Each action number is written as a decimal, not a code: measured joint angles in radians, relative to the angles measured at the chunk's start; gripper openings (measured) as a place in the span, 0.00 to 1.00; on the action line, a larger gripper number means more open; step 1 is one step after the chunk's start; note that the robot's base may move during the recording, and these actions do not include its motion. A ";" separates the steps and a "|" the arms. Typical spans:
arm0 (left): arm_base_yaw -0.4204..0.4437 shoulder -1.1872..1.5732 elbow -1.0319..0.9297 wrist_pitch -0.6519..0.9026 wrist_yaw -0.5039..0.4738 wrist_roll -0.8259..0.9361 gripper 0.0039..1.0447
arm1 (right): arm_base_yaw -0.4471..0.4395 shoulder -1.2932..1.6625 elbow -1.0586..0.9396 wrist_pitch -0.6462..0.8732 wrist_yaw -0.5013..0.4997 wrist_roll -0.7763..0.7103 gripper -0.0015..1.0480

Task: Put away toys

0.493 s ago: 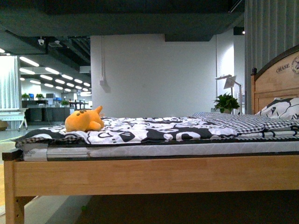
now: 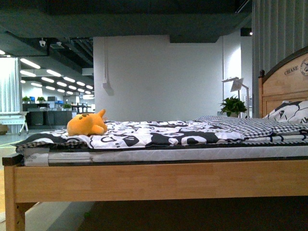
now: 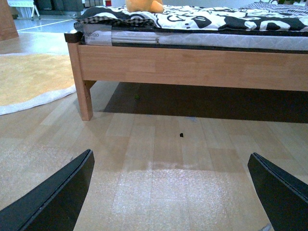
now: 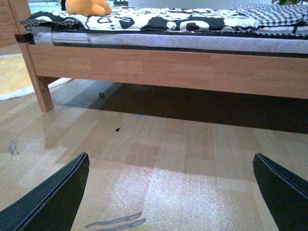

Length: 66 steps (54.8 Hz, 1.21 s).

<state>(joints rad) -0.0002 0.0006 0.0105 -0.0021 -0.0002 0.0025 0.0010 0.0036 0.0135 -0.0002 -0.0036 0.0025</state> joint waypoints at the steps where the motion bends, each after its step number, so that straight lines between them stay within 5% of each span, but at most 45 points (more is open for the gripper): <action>1: 0.000 0.000 0.000 0.000 0.000 0.000 0.95 | 0.000 0.000 0.000 0.000 0.000 0.000 1.00; 66: 0.000 0.000 0.000 0.000 0.000 0.000 0.95 | 0.000 0.000 0.000 0.000 0.000 0.000 1.00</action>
<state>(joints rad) -0.0002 0.0006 0.0105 -0.0021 -0.0006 0.0021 0.0010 0.0036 0.0135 -0.0002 -0.0036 0.0025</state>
